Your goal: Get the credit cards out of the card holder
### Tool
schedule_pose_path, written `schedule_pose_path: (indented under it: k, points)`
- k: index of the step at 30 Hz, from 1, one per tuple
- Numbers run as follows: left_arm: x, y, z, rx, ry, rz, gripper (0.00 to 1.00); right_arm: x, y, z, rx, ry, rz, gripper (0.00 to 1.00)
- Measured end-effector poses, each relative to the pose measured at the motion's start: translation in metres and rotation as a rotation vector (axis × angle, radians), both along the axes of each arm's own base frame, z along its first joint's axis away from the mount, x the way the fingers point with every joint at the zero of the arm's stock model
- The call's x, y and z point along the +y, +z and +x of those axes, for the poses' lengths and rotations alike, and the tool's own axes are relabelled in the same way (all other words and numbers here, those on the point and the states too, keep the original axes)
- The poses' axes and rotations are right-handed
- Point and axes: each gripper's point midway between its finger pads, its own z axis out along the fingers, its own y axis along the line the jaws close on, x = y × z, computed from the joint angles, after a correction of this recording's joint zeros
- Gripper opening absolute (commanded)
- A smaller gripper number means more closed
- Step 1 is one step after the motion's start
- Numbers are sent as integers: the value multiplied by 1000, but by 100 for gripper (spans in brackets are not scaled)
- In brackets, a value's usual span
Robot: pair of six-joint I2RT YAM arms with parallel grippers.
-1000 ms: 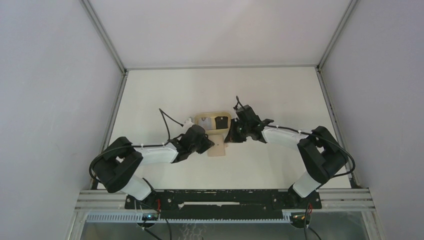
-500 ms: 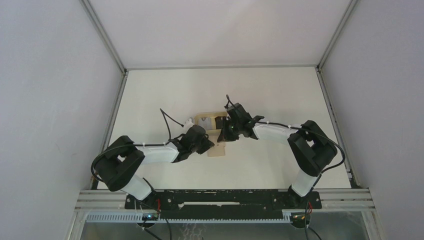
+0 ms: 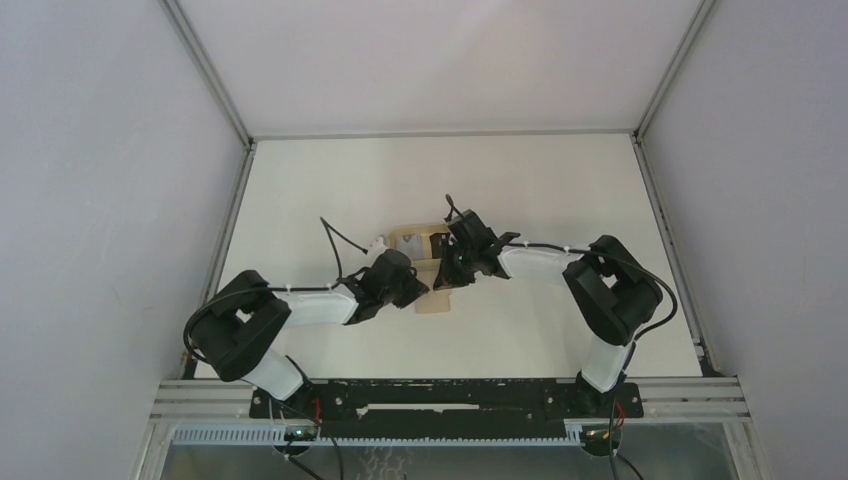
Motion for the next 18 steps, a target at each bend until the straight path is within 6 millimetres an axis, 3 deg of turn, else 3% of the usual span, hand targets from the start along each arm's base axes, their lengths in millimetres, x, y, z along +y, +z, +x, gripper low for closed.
schedule_pose_path:
  k: [18]
  points:
    - [0, 0, 0, 2, 0, 0, 0, 7, -7, 0, 23, 15, 13, 0]
